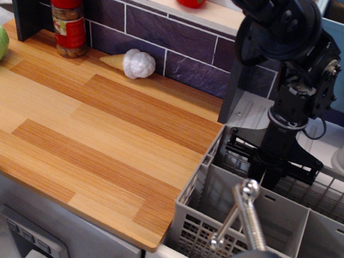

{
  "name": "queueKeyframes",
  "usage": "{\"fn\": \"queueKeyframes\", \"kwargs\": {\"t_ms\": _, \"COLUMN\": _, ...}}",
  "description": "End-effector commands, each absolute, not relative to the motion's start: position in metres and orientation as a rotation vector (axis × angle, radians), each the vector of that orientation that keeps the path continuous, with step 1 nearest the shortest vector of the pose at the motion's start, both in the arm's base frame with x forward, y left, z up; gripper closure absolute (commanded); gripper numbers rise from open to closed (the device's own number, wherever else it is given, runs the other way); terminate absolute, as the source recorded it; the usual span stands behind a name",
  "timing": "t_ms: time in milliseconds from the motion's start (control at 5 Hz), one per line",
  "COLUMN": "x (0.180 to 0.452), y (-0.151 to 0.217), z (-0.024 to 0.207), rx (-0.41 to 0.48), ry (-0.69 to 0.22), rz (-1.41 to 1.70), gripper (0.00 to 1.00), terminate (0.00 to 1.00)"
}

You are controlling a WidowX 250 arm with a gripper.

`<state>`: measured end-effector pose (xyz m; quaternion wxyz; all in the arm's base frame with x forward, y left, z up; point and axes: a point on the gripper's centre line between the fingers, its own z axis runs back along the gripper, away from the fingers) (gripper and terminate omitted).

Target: Move drying rack out of sink

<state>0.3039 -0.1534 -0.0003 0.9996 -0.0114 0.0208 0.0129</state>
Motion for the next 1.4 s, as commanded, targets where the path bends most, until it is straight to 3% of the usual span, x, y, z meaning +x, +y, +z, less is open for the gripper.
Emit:
{"fn": "queueKeyframes", "kwargs": {"t_ms": 0, "x": 0.324, "y": -0.153, "z": 0.053, "rx": -0.096, "ry": -0.04, "rz": 0.043, "gripper": 1.0, "terminate": 0.0}}
{"fn": "queueKeyframes", "kwargs": {"t_ms": 400, "x": 0.329, "y": -0.135, "z": 0.123, "rx": -0.174, "ry": -0.042, "rz": 0.011, "gripper": 1.0, "terminate": 0.0}}
{"fn": "queueKeyframes", "kwargs": {"t_ms": 600, "x": 0.33, "y": -0.119, "z": 0.145, "rx": -0.166, "ry": -0.033, "rz": -0.01, "gripper": 1.0, "terminate": 0.0}}
{"fn": "queueKeyframes", "kwargs": {"t_ms": 800, "x": 0.327, "y": -0.083, "z": 0.131, "rx": -0.107, "ry": -0.054, "rz": -0.024, "gripper": 1.0, "terminate": 0.0}}
{"fn": "queueKeyframes", "kwargs": {"t_ms": 1200, "x": 0.332, "y": -0.017, "z": 0.133, "rx": -0.063, "ry": -0.078, "rz": -0.025, "gripper": 1.0, "terminate": 0.0}}
